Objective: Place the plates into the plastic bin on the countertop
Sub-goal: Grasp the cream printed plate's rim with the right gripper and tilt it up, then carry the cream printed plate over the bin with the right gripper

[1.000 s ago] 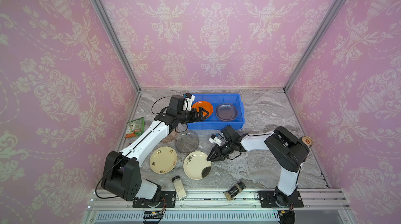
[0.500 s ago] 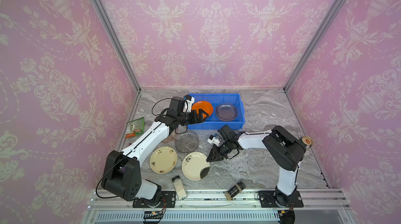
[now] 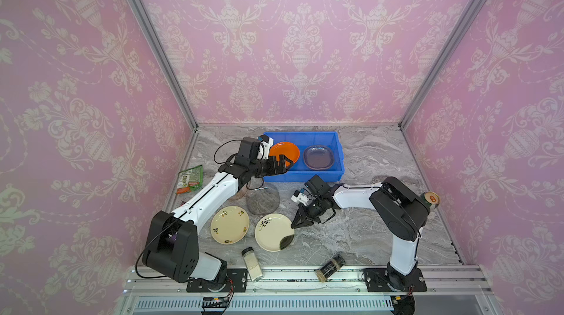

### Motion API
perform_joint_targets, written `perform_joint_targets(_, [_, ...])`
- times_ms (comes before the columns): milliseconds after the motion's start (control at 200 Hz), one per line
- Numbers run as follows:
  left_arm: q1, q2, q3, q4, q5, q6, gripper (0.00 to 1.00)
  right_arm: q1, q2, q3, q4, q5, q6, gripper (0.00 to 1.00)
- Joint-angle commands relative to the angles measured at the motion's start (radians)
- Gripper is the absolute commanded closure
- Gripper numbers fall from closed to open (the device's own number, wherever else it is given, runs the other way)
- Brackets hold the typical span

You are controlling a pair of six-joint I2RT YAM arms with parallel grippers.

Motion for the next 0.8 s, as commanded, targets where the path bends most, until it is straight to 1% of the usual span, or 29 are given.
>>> perform_joint_targets(0, [-0.002,-0.025,-0.014,0.016,-0.025,0.022,0.02,0.007,-0.006,0.019,-0.04,0.005,-0.036,1.0])
perform_joint_targets(105, [-0.001,-0.026,-0.017,0.023,-0.025,0.019,0.02,0.007,-0.032,0.022,-0.081,0.022,-0.045,1.0])
perform_joint_targets(215, [-0.001,-0.023,-0.013,0.026,-0.024,0.02,0.02,0.006,-0.087,0.057,-0.252,0.089,-0.169,1.0])
perform_joint_targets(280, [-0.001,-0.017,-0.008,0.034,-0.027,0.022,0.02,0.002,-0.129,0.064,-0.326,0.117,-0.211,1.0])
perform_joint_targets(520, [-0.001,0.034,0.018,0.099,-0.019,-0.004,0.02,-0.033,-0.262,0.043,-0.398,0.123,-0.2,1.0])
perform_joint_targets(640, [0.01,0.033,0.043,0.107,-0.052,0.006,0.02,-0.087,-0.341,0.072,-0.452,0.137,-0.198,1.0])
perform_joint_targets(776, [0.046,0.02,0.068,0.142,-0.069,0.009,0.02,-0.182,-0.388,0.197,-0.565,0.177,-0.223,1.0])
perform_joint_targets(791, [0.05,0.019,0.071,0.144,-0.069,0.008,0.02,-0.193,-0.387,0.24,-0.576,0.182,-0.224,1.0])
